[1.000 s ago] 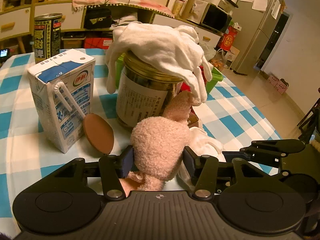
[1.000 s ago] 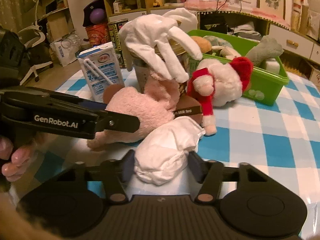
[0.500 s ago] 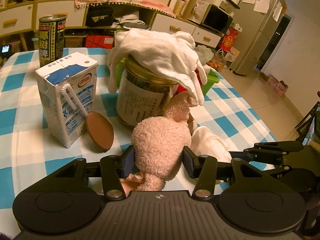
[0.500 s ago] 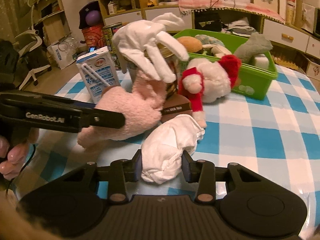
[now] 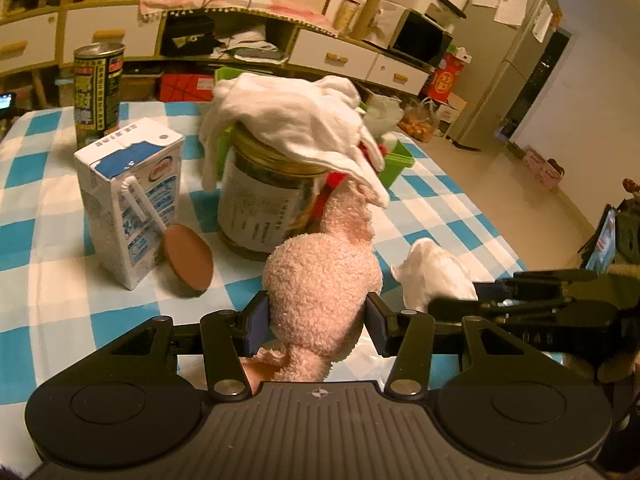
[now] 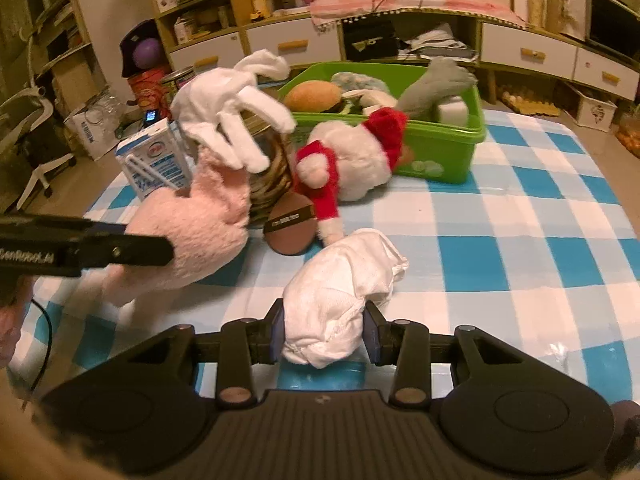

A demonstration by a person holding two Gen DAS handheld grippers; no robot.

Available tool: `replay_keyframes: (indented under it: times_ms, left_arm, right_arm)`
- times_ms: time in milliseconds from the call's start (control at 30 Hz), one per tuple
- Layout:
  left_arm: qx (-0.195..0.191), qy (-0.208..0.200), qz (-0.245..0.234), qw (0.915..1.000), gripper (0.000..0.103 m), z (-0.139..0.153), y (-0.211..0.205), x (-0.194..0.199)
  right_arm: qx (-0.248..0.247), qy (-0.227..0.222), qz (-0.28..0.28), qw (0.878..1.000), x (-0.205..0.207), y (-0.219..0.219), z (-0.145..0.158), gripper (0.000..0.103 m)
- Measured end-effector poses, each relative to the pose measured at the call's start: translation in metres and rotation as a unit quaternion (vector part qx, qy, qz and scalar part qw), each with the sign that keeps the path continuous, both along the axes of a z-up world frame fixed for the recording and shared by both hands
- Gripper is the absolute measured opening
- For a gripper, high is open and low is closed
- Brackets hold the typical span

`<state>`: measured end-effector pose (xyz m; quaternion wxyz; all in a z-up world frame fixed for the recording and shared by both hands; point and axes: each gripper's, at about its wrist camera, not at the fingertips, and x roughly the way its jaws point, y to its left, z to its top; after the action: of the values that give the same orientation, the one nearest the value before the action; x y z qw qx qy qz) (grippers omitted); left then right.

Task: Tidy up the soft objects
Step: 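Lift and carry the pink pig and cloth bundle over the green bin with both tools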

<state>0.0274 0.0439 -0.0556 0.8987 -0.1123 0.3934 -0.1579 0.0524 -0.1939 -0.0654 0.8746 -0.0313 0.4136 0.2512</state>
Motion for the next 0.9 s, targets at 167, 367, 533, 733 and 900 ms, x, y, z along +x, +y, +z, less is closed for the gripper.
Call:
replay_keyframes:
  times_ms: [167,367,533,733,900]
  left_arm:
    - [0.004,-0.010,-0.014,0.9998,0.051,0.007,-0.009,-0.007]
    - [0.000,-0.021,-0.026,0.9994,0.051,0.017,-0.018,-0.012]
    - [-0.007,-0.024,-0.036,0.9990,0.051,0.024,-0.023,-0.014]
    - [-0.013,-0.038,-0.044,0.9982,0.051,0.036,-0.027,-0.016]
    - [-0.021,-0.054,-0.039,0.9975,0.051,0.050,-0.028,-0.014]
  right_arm:
    - [0.007,-0.002,-0.014,1.000,0.000,-0.007,0.010,0.006]
    - [0.017,-0.003,-0.029,0.999,0.001,-0.013,0.020,0.006]
    - [0.025,-0.003,-0.044,0.999,0.003,-0.018,0.027,0.006]
    - [0.038,-0.007,-0.056,0.998,0.007,-0.022,0.035,0.006]
    - [0.047,-0.014,-0.063,0.997,0.014,-0.022,0.045,0.006]
